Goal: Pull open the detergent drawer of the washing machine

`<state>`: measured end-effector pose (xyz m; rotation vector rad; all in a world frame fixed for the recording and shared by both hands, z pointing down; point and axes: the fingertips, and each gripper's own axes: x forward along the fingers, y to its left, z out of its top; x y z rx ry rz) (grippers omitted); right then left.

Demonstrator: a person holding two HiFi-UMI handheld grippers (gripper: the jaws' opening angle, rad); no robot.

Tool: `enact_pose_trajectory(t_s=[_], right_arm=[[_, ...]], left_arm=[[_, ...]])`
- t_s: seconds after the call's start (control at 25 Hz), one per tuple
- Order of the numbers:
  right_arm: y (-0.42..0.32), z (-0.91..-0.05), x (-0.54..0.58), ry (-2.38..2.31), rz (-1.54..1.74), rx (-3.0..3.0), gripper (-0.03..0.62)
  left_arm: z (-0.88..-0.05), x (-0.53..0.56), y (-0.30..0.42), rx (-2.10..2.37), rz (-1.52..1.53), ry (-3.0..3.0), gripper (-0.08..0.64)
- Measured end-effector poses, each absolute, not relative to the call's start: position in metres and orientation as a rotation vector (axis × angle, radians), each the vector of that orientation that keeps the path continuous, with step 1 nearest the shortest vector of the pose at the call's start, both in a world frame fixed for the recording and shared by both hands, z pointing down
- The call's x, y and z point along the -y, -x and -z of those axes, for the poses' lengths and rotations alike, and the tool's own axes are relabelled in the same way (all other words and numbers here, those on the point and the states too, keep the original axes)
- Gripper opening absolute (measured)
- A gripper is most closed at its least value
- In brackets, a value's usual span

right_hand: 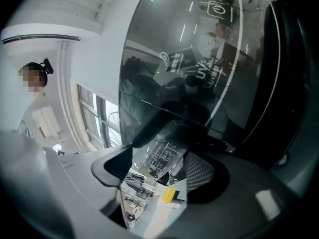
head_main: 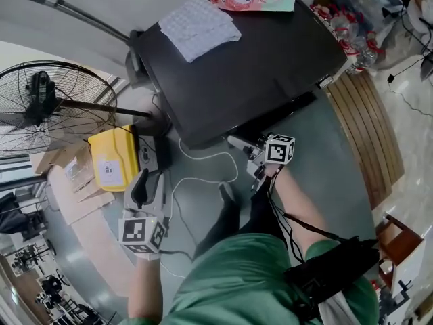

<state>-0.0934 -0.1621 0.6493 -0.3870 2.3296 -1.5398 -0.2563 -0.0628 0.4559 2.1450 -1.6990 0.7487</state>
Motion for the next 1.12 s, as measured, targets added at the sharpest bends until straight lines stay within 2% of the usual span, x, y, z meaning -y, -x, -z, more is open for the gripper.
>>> enact_pose_trajectory(t_s=[0.4,0.84,1.04,1.12], right_arm=[[0.085,-0.644,0.161,0.348,1.532,-2.135,0.313],[0.082,-0.642,0.148,0.361,1.505,-2.114,0.311],[0.082,-0.647,0.149,0.39,1.484,-2.148,0.272],[0.084,-0.649,0.152,0.427,1.48,-2.205,0.275]], left_arm=[[-0.457,0.048,0.24,1.663,-0.76,-2.179,0.167],[-0.455,0.03,0.257,1.681,-0.729,-2.136,0.167],[-0.46,0.036,0.255,1.653,-0.734,-2.15,0.167],[-0.462,0.04,0.257,1.646,-0.737,-2.152,0.167]])
